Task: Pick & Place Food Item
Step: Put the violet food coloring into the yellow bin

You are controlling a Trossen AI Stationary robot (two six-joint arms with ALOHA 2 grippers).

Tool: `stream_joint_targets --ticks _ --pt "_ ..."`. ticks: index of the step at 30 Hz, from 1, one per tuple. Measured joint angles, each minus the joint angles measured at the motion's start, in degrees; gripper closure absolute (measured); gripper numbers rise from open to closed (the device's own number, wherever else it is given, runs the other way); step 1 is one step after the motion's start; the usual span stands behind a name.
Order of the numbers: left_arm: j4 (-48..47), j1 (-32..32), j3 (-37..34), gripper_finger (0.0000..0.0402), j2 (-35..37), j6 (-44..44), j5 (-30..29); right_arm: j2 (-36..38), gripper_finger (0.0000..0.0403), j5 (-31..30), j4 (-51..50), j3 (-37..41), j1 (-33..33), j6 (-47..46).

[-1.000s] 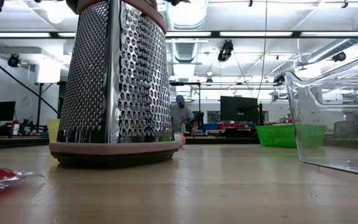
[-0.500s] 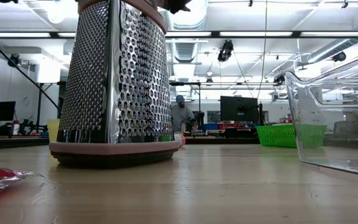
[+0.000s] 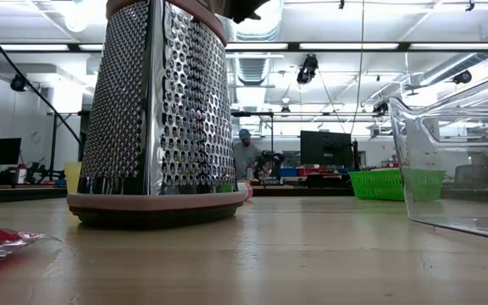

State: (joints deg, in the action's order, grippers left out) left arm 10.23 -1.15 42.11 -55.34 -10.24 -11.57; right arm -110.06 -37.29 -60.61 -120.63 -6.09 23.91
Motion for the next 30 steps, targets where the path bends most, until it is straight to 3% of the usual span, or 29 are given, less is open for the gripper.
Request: stream_joint_targets --ticks 30 --pt "1.8 3.2 2.3 0.0142 -6.0 0.9 2.0 0.0 0.0293 0.5 1.5 0.9 0.0 0.5"
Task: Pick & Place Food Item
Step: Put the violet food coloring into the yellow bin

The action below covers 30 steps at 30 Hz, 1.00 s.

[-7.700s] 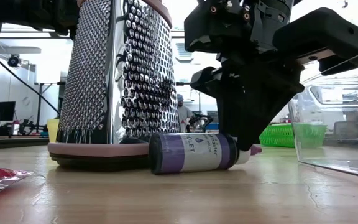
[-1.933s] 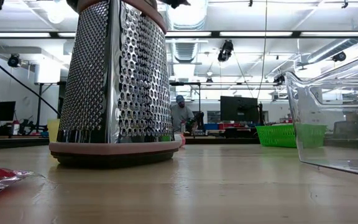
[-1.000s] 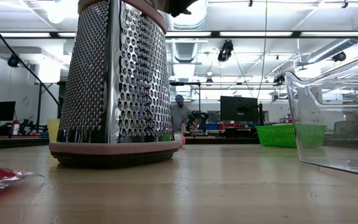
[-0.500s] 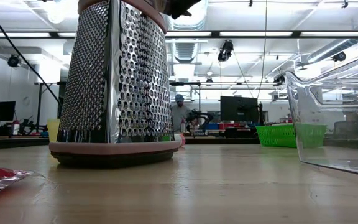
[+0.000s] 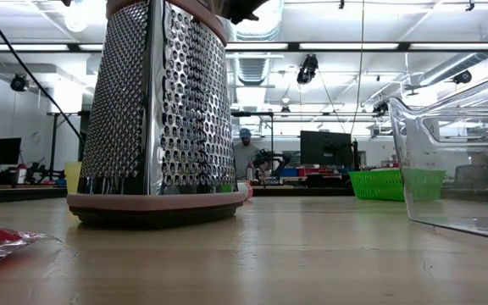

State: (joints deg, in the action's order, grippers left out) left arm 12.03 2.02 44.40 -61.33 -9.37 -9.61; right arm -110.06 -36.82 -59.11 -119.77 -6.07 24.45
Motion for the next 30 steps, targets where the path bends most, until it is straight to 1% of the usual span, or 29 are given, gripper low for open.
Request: stream_joint_targets --ticks 14,16,18,23,30 --pt "0.8 0.1 0.0 0.0146 0.0 0.0 0.1 0.0 0.0293 1.3 0.9 0.0 0.1 0.2" --pt "0.8 0.1 0.0 0.0159 0.0 0.0 0.1 0.0 0.0293 1.3 1.0 0.0 0.2 0.2" --pt "0.8 0.1 0.0 0.0182 0.0 0.0 0.2 0.0 0.0293 1.3 1.0 0.0 0.2 0.2" --pt "0.9 0.1 0.0 0.027 0.0 -1.1 0.6 0.0 0.0293 1.3 1.1 0.1 0.2 -0.1" --pt "1.1 0.1 -0.1 0.0275 0.0 -3.2 1.0 0.1 0.0293 1.8 1.4 0.6 0.2 0.0"
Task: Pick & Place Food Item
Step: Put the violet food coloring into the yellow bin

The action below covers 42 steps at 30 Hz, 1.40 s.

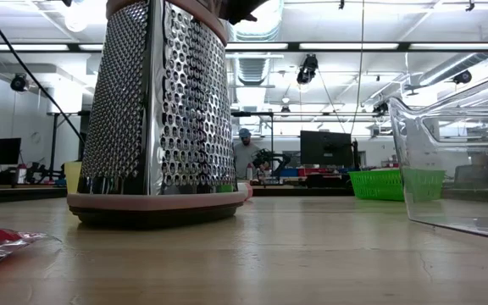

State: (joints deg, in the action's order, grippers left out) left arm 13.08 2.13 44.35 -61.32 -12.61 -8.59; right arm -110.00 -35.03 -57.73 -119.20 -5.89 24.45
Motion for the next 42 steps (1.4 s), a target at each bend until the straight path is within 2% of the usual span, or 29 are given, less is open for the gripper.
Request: stream_joint_targets --ticks 11,18,21,26,29,32,39,42 --pt "0.1 0.0 -0.2 0.0275 0.2 -0.7 -0.2 0.0 0.0291 0.1 1.2 0.4 0.0 -0.9" --pt "0.4 0.0 -2.0 0.0275 2.5 -1.3 -2.9 0.0 0.0185 -0.1 2.3 0.4 0.5 -6.2" --pt "1.0 0.0 -3.8 0.0275 4.5 -1.3 -4.6 0.4 0.0167 -0.2 2.5 0.4 0.5 -6.5" --pt "5.0 0.0 -9.0 0.0275 9.1 -1.3 -6.0 1.3 0.0165 1.4 3.5 0.4 0.5 -7.2" --pt "12.6 0.0 -14.0 0.0275 12.2 -2.6 -5.6 1.5 0.0171 3.4 4.2 0.4 0.5 -7.8" --pt "24.4 0.0 -20.6 0.0275 14.7 -3.6 -4.2 1.5 0.0176 5.7 6.3 0.7 0.5 -7.5" --pt "63.5 0.0 -36.8 0.0275 14.5 -7.3 0.4 1.5 0.0179 10.8 13.1 2.1 0.6 -3.4" --pt "75.6 0.0 -40.9 0.0275 13.4 -8.6 7.0 1.5 0.0179 15.8 15.6 2.2 0.9 -1.7"
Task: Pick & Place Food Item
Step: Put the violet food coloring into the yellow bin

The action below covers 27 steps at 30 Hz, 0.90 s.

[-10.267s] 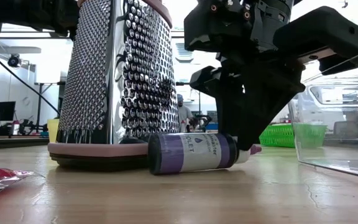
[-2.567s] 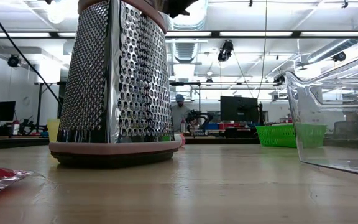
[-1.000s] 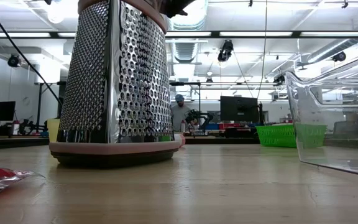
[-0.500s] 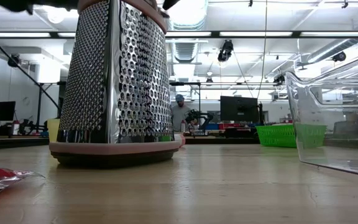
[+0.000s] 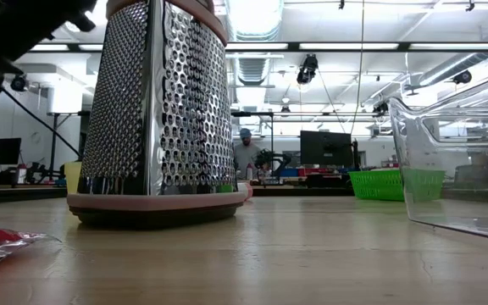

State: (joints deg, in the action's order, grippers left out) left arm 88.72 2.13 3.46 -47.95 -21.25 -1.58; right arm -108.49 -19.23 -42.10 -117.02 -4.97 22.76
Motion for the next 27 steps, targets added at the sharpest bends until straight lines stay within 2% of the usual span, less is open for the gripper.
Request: stream_joint_targets --ticks 3,6,8,18,27 --pt "0.1 0.0 -1.0 0.0275 0.1 0.0 4.0 0.0 0.0179 7.8 2.5 0.1 0.5 1.7" --pt "0.0 0.0 -0.8 0.0275 -0.9 0.0 7.3 0.0 0.0179 18.8 4.9 0.1 1.5 3.2" --pt "-0.2 0.0 -0.8 0.0275 -1.6 0.0 8.0 0.0 0.0179 23.3 6.4 0.1 2.0 4.1" --pt "-2.5 0.0 0.4 0.0275 -4.7 -1.0 6.8 0.0 0.0179 23.9 11.6 -0.6 6.1 6.3" --pt "-6.6 0.1 2.6 0.0275 -5.2 -1.5 4.6 -0.3 0.0179 28.1 12.3 -0.6 8.6 3.9"
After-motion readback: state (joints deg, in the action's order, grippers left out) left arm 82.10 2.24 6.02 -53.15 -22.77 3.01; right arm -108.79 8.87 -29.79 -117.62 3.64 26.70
